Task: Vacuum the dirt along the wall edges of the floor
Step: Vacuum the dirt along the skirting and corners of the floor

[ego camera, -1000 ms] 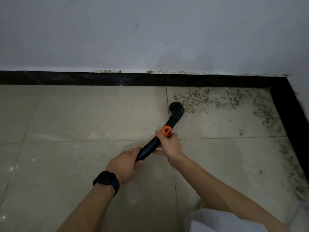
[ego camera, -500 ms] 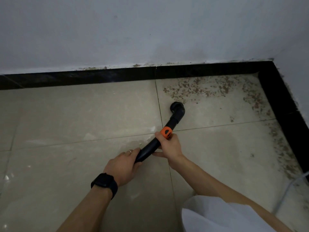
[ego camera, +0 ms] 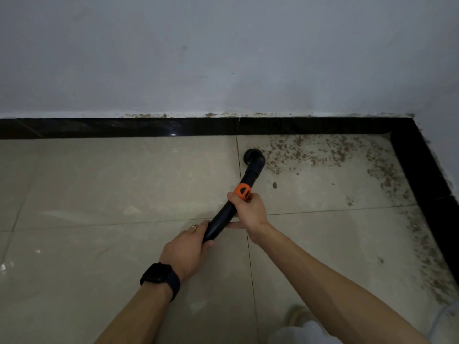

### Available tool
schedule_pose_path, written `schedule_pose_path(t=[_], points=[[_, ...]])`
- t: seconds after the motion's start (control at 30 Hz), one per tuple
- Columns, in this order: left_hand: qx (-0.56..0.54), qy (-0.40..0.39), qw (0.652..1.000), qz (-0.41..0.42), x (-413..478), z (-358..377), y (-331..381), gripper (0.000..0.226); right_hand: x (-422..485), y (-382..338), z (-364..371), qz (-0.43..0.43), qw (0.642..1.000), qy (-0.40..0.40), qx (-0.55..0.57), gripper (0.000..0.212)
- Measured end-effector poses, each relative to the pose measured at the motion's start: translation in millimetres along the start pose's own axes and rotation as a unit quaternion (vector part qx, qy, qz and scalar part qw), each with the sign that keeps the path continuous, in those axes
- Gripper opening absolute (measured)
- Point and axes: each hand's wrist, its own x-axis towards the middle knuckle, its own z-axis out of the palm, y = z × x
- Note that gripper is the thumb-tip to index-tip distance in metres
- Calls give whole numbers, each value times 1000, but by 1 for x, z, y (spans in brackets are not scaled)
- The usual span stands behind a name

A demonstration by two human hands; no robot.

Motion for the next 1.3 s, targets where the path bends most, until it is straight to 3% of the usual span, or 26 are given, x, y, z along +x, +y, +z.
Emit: schedule_pose_path(t=[0.6,0.87,1.3], points=[[-36,53,998,-29,26,-11,-4,43,31,-29,18,-15,999,-29,-31,36],[-68,55,996,-36,34,-20,-14,43,37,-46,41,-18,997,-44,-54,45],[10,-22,1000,9,-4,-18,-24,38,-12,-2,18,10,999,-39,-16,43]])
